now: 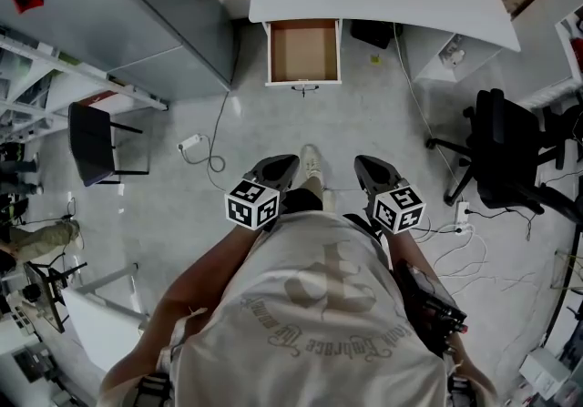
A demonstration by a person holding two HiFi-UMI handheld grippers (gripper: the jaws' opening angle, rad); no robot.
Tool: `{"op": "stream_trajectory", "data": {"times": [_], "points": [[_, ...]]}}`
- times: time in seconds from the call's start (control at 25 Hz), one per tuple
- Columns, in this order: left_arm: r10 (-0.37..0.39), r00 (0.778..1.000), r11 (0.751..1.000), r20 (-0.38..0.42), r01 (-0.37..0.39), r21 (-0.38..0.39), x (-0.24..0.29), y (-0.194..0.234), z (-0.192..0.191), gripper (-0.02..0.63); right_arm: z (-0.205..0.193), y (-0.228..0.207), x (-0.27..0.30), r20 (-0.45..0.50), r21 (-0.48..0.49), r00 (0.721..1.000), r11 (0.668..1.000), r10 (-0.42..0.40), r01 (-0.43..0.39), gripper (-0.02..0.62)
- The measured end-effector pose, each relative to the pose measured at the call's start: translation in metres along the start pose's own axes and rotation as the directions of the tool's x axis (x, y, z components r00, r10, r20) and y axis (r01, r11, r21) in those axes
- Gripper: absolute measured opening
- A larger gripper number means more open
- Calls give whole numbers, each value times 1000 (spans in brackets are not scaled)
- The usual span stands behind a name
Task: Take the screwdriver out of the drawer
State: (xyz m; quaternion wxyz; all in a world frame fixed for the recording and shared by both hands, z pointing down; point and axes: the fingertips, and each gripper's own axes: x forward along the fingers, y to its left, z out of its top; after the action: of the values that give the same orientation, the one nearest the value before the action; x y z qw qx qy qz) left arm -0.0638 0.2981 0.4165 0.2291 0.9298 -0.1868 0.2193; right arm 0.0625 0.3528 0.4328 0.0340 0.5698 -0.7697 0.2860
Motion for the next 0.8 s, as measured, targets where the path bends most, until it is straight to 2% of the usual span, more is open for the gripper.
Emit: {"op": "stream_trajectory", "data": {"times": [0.24, 0.8], "points": [[7, 1000, 1000, -1, -7, -7, 7, 11, 9, 20, 11, -10, 9, 18, 55, 1000, 998, -8, 7, 23], [-7, 1000, 1000, 1, 7, 0, 49, 39, 50, 20, 42, -47, 40, 14, 49, 1000, 999, -20, 20, 23]]}}
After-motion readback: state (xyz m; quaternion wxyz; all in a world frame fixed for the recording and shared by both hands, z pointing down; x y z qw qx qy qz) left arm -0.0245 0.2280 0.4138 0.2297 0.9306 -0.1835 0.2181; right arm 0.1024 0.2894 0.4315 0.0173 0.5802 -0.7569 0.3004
